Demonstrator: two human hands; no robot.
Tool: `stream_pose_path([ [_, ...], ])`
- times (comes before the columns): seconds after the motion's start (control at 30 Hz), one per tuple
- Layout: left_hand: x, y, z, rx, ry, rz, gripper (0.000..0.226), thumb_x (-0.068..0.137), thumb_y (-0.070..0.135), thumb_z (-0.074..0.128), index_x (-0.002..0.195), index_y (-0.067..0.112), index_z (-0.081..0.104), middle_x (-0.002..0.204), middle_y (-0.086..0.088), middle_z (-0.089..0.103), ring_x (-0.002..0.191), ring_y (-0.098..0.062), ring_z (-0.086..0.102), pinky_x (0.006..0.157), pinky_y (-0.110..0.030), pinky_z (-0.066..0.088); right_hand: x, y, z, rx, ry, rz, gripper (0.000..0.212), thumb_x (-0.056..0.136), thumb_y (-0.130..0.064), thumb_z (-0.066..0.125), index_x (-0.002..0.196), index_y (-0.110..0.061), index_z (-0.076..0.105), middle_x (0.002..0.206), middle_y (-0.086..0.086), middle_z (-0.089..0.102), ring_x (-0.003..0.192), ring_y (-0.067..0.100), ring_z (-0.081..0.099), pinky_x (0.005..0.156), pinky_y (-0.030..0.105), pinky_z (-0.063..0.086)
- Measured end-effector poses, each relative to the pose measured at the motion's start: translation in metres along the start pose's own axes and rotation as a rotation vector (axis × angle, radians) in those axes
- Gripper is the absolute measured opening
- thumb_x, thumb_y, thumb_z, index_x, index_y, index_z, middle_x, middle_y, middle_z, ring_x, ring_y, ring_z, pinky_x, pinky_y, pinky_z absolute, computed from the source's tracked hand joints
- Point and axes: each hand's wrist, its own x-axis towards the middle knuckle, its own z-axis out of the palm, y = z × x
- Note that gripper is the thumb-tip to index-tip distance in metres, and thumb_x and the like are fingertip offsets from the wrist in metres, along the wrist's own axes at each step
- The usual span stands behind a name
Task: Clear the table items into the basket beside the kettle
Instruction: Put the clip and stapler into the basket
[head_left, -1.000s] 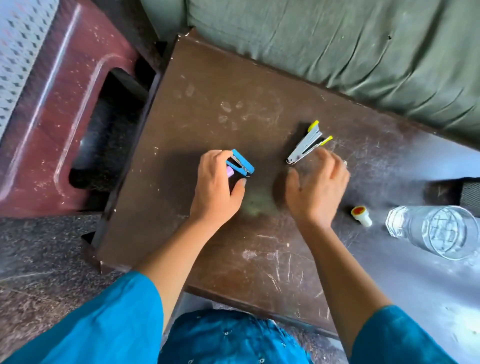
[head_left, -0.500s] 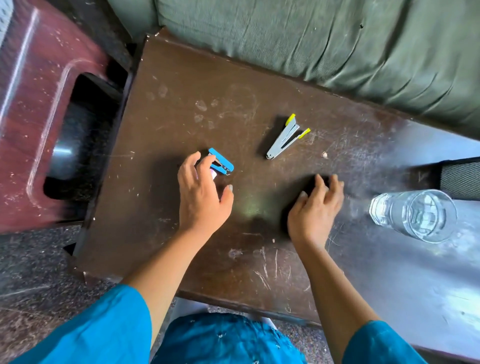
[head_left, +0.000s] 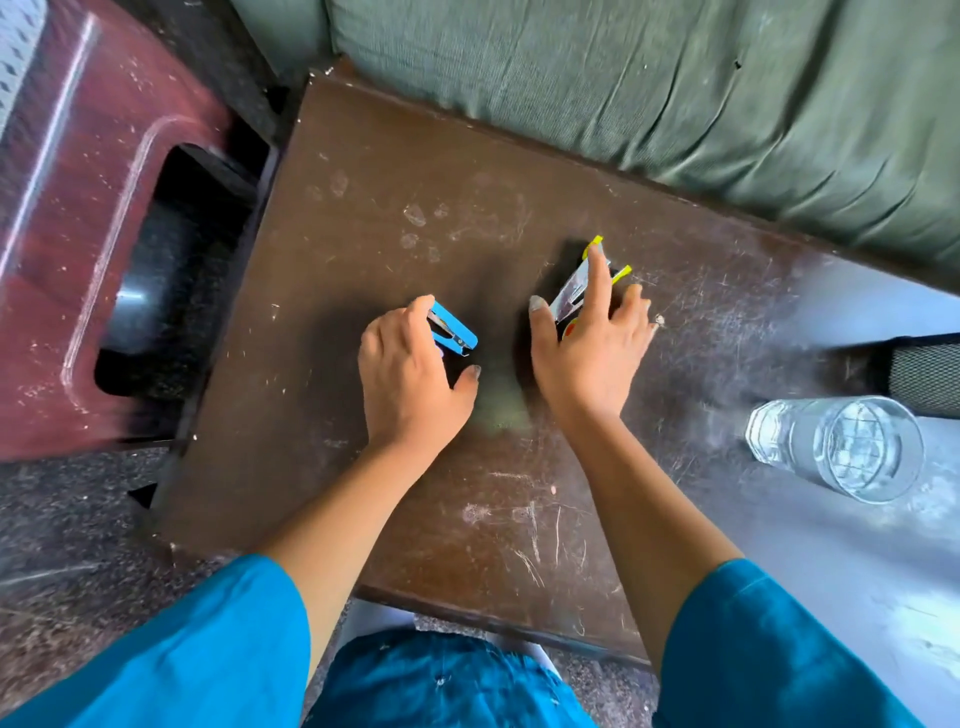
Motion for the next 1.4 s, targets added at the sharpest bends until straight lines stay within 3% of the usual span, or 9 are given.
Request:
stream_pose_path([
  [0.1,0.007,0.005,-0.002,0.019,-0.006,-0.043,0.076,0.064,0.032,0.079,0.127,0.011,0.040,0.117,-0.011,0.057,0.110,-0.033,0.049,0.091,-0.045,0.036,0.013,-0.007,-0.001,-0.189,-0.017,0.048,0.057,0.080,-0.061,0.051,0.132,-0.042,0.040,0.142,0.020,0.038,0.134,0.036,0.025,0.109,0.050,0.014],
  [0.2,0.013,0.007,-0.002,0.005,0.008,-0.035,0.076,0.063,0.029,0.081,0.126,0.012,0.042,0.115,-0.007,0.060,0.109,-0.031,0.052,0.091,-0.044,0.035,0.024,-0.011,-0.004,-0.251,0.027,0.055,0.040,0.080,-0.046,0.056,0.119,-0.041,0.054,0.121,0.011,0.056,0.116,0.034,0.039,0.098,0.049,0.027],
  [0.33,0.017,0.007,-0.002,0.002,-0.004,0.019,0.078,0.061,0.031,0.082,0.125,0.011,0.043,0.111,-0.004,0.063,0.105,-0.027,0.055,0.092,-0.042,0.034,0.024,-0.019,-0.007,-0.149,-0.035,-0.022,0.039,0.079,-0.015,0.055,0.112,-0.035,0.063,0.120,0.007,0.061,0.103,0.033,0.052,0.089,0.042,0.029],
  [0.57,0.023,0.003,-0.001,-0.085,-0.020,0.078,0.074,0.062,0.030,0.079,0.124,0.011,0.043,0.108,-0.002,0.064,0.104,-0.025,0.057,0.105,-0.048,0.028,-0.006,-0.038,0.005,0.104,0.010,-0.323,0.032,0.077,-0.009,0.060,0.101,-0.027,0.071,0.114,0.003,0.066,0.092,0.030,0.053,0.080,0.035,0.030],
  [0.73,0.028,0.002,-0.006,-0.352,-0.017,0.101,0.069,0.060,0.021,0.081,0.118,0.005,0.048,0.110,-0.006,0.062,0.099,-0.025,0.054,0.090,-0.037,0.040,-0.015,-0.046,0.008,0.861,-0.230,0.108,0.036,0.080,-0.002,0.059,0.102,-0.030,0.060,0.086,0.004,0.072,0.077,0.027,0.065,0.072,0.037,0.053],
  [0.83,0.029,0.003,-0.009,-0.477,-0.085,0.096,0.067,0.062,0.027,0.081,0.117,0.011,0.047,0.117,-0.001,0.057,0.104,-0.022,0.054,0.083,-0.034,0.044,-0.009,-0.042,0.007,1.008,-0.312,0.337,0.026,0.085,-0.007,0.060,0.110,-0.014,0.060,0.092,0.005,0.070,0.085,0.019,0.067,0.075,0.030,0.056],
  [0.97,0.031,0.008,-0.014,-0.520,-0.056,0.101,0.063,0.063,0.019,0.078,0.118,0.014,0.047,0.119,0.006,0.054,0.107,-0.021,0.054,0.082,-0.027,0.043,-0.004,-0.042,0.004,1.297,-0.496,0.532,0.017,0.094,-0.011,0.050,0.094,-0.002,0.065,0.084,0.015,0.069,0.071,0.026,0.067,0.066,0.035,0.058],
  [1.2,0.042,0.009,-0.036,-0.445,-0.005,0.111,0.058,0.064,0.016,0.077,0.118,0.009,0.055,0.110,-0.005,0.064,0.097,-0.025,0.058,0.081,-0.030,0.045,-0.007,-0.058,-0.009,1.468,-0.622,0.531,0.021,0.094,-0.009,0.048,0.101,0.001,0.064,0.094,0.018,0.069,0.073,0.026,0.069,0.066,0.030,0.058],
  [1.4,0.054,-0.005,-0.081,-0.505,0.144,0.061,0.050,0.065,0.014,0.071,0.113,0.008,0.059,0.113,-0.002,0.066,0.100,-0.018,0.061,0.083,-0.031,0.049,-0.013,-0.106,-0.015,1.447,-0.689,0.355,0.021,0.093,-0.008,0.048,0.104,-0.006,0.067,0.098,0.011,0.072,0.085,0.022,0.068,0.075,0.030,0.057],
])
